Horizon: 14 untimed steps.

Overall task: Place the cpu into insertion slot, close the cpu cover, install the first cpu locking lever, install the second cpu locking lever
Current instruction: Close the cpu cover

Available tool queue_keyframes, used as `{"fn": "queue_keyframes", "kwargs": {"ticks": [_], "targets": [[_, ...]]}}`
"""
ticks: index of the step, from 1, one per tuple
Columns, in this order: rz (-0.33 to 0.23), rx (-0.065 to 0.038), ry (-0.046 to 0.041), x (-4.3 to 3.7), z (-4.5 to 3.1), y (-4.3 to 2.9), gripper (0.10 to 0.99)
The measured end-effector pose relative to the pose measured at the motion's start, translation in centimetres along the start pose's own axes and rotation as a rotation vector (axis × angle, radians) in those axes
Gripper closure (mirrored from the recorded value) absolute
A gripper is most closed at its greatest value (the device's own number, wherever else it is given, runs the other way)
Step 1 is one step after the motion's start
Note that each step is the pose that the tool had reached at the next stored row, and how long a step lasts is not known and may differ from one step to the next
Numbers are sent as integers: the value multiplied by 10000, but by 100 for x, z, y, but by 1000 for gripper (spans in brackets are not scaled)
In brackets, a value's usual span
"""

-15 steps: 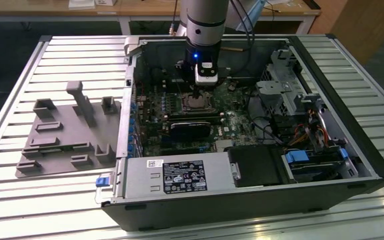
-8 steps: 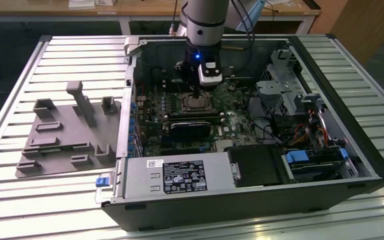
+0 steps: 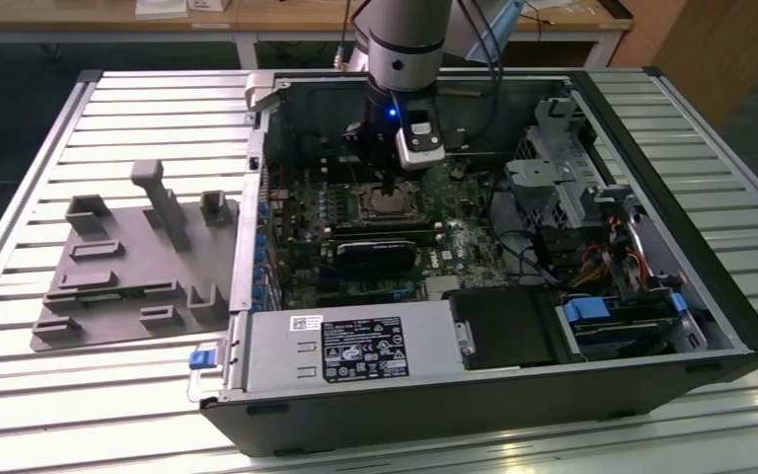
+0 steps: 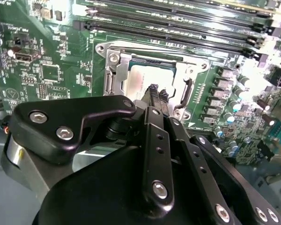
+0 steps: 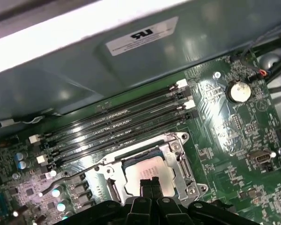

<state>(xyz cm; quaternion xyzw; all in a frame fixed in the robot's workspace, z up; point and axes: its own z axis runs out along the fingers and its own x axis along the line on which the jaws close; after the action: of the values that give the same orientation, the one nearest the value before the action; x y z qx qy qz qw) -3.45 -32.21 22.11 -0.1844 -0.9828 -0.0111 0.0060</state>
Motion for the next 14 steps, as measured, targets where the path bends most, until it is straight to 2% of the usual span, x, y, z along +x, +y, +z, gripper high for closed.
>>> {"fn": "queue_keyframes", "kwargs": {"ticks": [4, 6, 11, 14], "targets": [[-361, -112, -197, 0, 2, 0, 984], [-567, -151, -260, 0, 4, 1, 984], [-1127, -200, -289, 0, 12, 0, 984], [-1277, -208, -305, 13, 15, -7, 984]]}}
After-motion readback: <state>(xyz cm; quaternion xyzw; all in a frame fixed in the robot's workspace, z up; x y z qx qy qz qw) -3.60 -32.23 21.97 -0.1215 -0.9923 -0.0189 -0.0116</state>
